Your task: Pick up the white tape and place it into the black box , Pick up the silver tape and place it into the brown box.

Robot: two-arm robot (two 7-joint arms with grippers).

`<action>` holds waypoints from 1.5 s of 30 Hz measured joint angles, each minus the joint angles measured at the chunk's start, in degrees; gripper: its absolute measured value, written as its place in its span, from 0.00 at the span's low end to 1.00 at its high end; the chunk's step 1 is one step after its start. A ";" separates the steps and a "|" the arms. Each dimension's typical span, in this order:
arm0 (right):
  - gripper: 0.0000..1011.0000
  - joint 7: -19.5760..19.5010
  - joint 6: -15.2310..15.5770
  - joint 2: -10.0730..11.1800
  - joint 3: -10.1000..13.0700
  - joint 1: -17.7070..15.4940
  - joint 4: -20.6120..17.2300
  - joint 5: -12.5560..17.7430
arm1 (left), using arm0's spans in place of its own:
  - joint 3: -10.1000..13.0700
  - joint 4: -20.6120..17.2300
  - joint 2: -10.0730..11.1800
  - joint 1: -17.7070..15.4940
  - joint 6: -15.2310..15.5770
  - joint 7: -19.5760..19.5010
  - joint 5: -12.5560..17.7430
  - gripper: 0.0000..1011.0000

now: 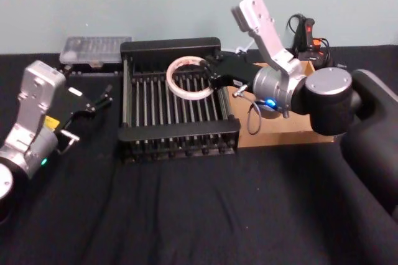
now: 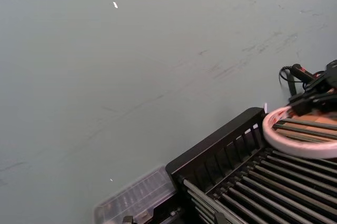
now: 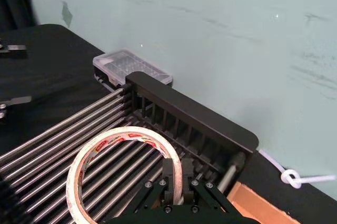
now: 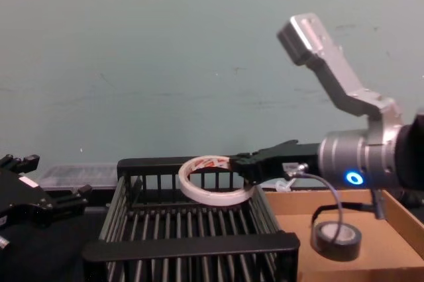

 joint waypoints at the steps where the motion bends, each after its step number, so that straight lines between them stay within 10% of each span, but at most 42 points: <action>1: 0.10 -0.01 -0.11 -0.36 -0.08 0.31 0.70 -0.21 | 0.00 0.00 0.00 0.00 0.00 0.00 0.00 0.99; 25: 0.10 0.23 -0.83 -3.83 -0.79 2.83 7.89 -3.19 | 0.00 0.00 0.00 0.00 0.00 0.00 0.00 0.99; 45: 0.68 0.35 -0.87 -3.74 -0.79 2.79 7.78 -3.01 | 0.00 0.00 0.00 0.00 0.00 0.00 0.00 0.99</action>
